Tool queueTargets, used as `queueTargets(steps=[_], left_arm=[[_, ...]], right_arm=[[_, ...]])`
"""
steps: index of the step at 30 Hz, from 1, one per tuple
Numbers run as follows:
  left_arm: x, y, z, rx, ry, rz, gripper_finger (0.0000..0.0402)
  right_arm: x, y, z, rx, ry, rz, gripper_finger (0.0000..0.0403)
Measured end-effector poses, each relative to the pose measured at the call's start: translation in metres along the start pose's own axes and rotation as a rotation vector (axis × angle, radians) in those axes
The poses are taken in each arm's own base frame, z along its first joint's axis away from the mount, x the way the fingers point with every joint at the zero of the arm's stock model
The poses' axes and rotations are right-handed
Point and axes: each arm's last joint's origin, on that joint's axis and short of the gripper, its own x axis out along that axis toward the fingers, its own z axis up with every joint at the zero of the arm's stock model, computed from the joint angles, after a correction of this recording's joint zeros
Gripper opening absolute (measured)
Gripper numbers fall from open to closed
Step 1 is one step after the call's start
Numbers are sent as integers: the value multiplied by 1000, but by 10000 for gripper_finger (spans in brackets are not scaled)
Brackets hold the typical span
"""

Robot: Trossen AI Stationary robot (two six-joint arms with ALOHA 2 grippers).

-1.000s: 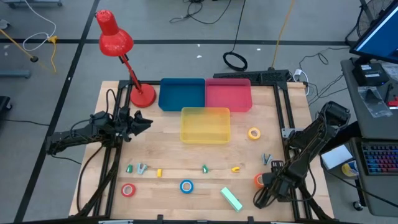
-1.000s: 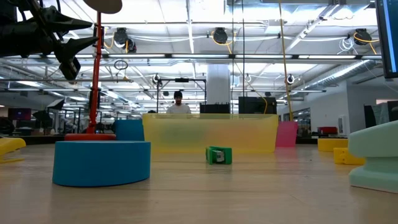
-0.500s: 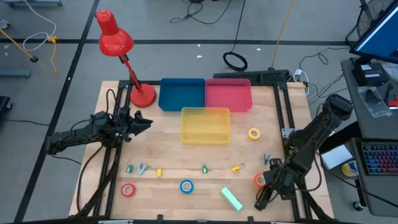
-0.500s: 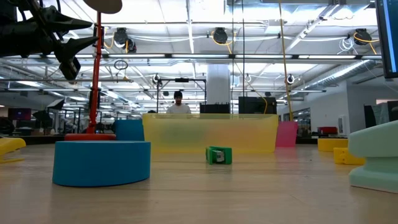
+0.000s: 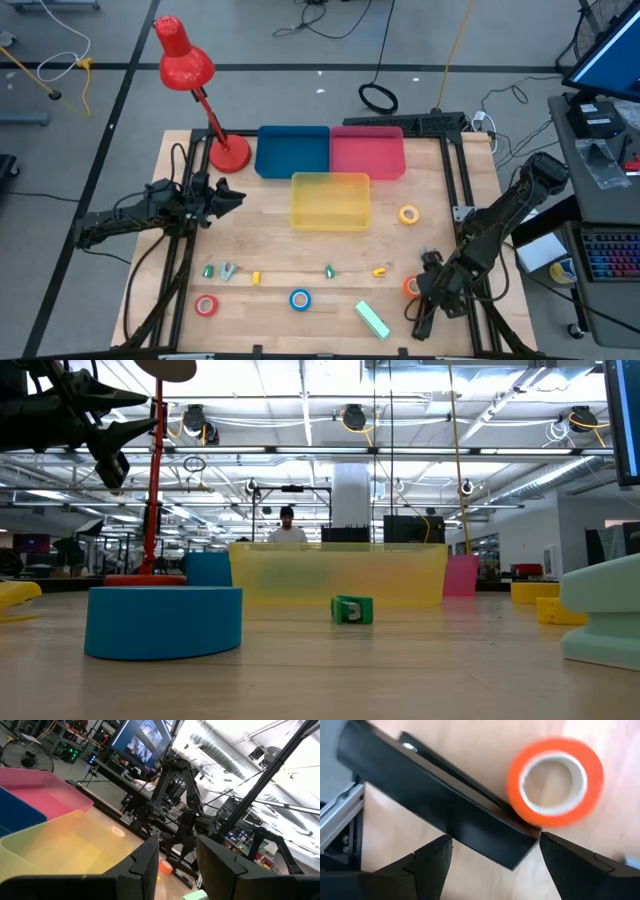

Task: Pick and place Stapler, Stapler remover, tape
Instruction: Put the black stapler into the blue bin

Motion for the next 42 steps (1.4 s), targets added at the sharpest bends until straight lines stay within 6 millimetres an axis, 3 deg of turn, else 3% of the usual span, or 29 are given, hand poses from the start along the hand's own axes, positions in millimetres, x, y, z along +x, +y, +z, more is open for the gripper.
queueTargets(steps=[8, 15, 26, 42], left_arm=[[0, 0, 0, -2, -2, 3, 134], [0, 0, 0, -2, -3, 3, 134], [0, 0, 0, -2, -3, 3, 134], [0, 0, 0, 8, -2, 4, 134]], right_arm=[[0, 2, 3, -152, -28, 19, 293], [-1, 7, 9, -402, -106, 54, 293], [4, 13, 6, -597, -94, 53, 293], [40, 8, 0, -599, 44, 9, 293]])
